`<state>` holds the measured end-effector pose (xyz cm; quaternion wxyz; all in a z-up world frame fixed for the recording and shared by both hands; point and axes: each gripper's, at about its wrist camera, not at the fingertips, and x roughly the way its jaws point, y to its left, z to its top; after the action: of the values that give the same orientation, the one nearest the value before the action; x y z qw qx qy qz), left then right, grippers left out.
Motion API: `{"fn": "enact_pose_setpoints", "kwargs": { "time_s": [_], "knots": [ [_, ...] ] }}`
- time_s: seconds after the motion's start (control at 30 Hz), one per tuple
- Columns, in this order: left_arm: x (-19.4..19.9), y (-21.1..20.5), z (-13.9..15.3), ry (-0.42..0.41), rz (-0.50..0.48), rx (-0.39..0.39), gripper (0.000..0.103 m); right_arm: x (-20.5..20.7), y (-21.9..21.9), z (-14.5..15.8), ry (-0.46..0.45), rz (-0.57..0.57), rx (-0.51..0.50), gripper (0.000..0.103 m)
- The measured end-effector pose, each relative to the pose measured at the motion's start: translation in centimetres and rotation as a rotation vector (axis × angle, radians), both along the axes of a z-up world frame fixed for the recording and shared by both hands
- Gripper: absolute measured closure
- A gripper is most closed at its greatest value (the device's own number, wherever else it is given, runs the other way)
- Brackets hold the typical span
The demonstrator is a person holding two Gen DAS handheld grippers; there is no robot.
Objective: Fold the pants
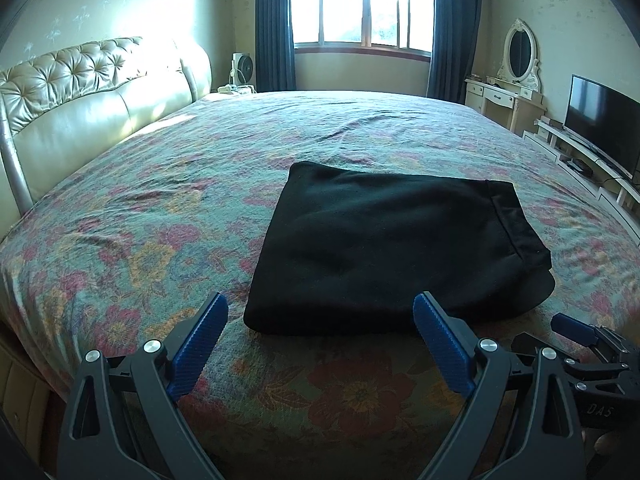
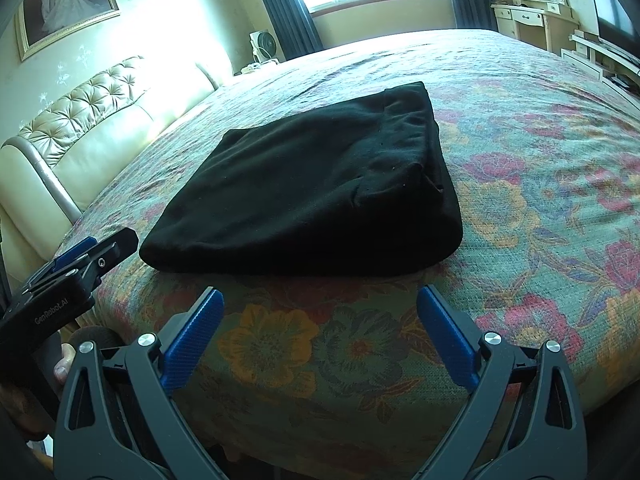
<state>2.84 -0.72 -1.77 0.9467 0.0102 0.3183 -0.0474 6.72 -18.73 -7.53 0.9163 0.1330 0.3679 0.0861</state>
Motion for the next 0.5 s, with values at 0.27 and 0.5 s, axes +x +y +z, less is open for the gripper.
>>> {"fn": "enact_pose_setpoints", "kwargs": {
  "time_s": [0.27,0.5],
  "knots": [
    [0.36,0.08,-0.36,0.072,-0.026,-0.01,0.01,0.02,0.3,-0.32,0.01,0.007,0.006,0.006],
    [0.24,-0.33,0.02,0.103,-0.062,0.052,0.01,-0.05,0.49,-0.49,0.013,0.007,0.006,0.006]
  ]
}}
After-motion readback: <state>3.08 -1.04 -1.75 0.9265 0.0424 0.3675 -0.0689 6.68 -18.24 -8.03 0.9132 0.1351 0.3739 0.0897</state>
